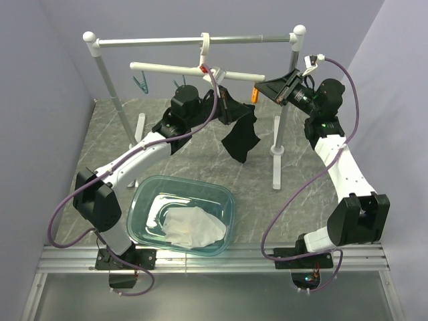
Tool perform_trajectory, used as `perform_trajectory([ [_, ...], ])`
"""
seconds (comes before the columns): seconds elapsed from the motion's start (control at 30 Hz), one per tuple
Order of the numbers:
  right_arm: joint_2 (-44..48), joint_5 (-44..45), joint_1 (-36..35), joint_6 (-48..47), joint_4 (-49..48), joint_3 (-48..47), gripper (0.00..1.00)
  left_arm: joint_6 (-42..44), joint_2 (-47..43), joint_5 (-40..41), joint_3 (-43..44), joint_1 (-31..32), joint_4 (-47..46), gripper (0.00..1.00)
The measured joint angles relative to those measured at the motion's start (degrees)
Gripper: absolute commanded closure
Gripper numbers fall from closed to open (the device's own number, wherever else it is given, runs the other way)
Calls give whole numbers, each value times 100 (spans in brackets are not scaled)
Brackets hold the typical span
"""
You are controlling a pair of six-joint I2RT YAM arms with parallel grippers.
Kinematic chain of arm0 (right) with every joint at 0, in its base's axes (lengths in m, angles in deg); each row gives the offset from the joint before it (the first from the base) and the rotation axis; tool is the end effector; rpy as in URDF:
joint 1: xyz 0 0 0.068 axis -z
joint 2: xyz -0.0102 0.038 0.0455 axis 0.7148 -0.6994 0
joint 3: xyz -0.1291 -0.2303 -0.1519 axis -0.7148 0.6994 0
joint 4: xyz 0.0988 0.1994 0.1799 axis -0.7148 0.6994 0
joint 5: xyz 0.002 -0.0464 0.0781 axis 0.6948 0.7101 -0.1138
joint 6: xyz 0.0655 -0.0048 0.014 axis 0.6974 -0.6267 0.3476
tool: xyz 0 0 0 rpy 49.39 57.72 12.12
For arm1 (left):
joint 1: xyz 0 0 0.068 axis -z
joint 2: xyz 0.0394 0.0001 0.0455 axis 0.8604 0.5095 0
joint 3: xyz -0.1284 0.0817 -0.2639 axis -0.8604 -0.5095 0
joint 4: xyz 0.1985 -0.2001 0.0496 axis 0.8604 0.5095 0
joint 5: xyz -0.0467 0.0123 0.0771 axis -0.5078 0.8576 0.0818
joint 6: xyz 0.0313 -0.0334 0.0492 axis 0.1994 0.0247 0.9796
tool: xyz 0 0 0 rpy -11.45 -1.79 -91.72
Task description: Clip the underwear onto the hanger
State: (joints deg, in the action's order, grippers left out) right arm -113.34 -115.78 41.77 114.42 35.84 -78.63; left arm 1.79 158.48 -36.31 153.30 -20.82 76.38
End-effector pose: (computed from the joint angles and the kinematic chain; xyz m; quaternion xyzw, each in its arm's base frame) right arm 0.3627 0.0632 0.4599 -0.0184 0.6499 0.5754 0.4962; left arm 0.3361 -0.2974 0.4416 0.2048 0.6547 -0.5315 0.4970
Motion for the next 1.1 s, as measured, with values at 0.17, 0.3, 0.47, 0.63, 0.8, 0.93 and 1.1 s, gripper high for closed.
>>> perform_trajectory([
  [0.17, -13, -22, 0, 44, -15, 0, 100, -7, 0, -4, 0, -7, -133, 100],
  [0.3, -13, -39, 0, 61, -26, 2, 100, -9, 0, -4, -2, -13, -229, 100],
  [0.47, -13, -68, 2, 146, -66, 11, 100, -9, 0, -2, -2, -26, -308, 100],
  [0.63, -22, -96, 2, 212, -76, 11, 100, -15, 0, -2, -2, -28, -332, 100],
  [0.8, -22, -120, 2, 267, -107, 31, 100, -17, 0, -4, -2, -33, -411, 100],
  [0.93, -44, -151, 11, 358, -173, 31, 100, -20, 2, -7, -2, -33, -444, 100],
  [1.1, -92, -197, 15, 444, -258, 31, 97, -20, 2, -28, -2, -37, -455, 100],
])
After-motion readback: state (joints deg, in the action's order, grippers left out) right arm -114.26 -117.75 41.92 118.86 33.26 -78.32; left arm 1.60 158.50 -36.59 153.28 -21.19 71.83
